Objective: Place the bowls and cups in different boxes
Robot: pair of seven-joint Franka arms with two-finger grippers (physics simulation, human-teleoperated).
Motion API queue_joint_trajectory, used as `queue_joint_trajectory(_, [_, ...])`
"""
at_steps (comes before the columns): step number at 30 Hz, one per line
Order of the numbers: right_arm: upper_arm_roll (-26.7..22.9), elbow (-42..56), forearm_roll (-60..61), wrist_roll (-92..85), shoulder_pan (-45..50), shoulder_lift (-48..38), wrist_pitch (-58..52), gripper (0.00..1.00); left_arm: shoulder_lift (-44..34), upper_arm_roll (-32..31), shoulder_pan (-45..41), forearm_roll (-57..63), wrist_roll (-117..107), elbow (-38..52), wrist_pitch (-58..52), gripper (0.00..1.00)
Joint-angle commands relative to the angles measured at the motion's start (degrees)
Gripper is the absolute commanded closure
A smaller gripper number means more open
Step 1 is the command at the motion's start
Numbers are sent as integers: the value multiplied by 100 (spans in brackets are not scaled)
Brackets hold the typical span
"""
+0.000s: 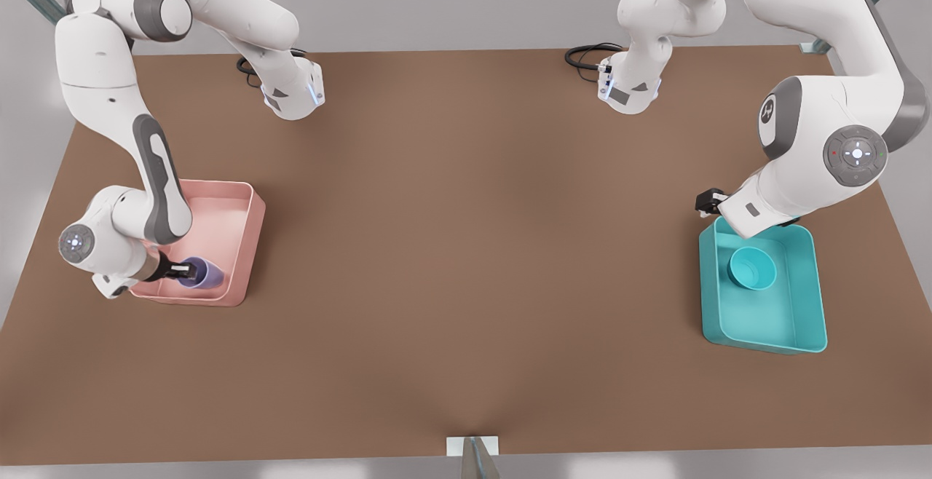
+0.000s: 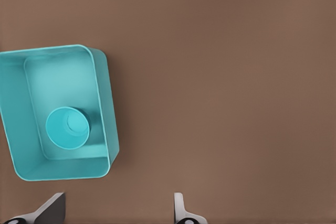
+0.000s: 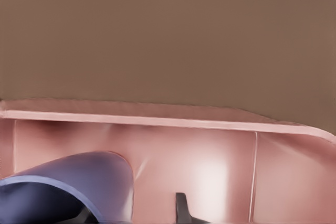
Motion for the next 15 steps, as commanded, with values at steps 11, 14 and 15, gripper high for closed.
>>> queue_joint_trajectory(11, [38, 1829, 788, -30, 745, -1138, -3980, 0, -7, 0, 7, 4, -201, 4, -36, 0])
queue_joint_trajectory(14, [47, 2629, 735, 1106, 1080, -1453, -4903, 0, -7, 0, 7, 4, -201, 4, -27, 0])
queue_joint_trajectory(15, [47, 2638, 727, 1202, 1097, -1541, -4990, 0, -7, 0, 7, 4, -201, 4, -36, 0])
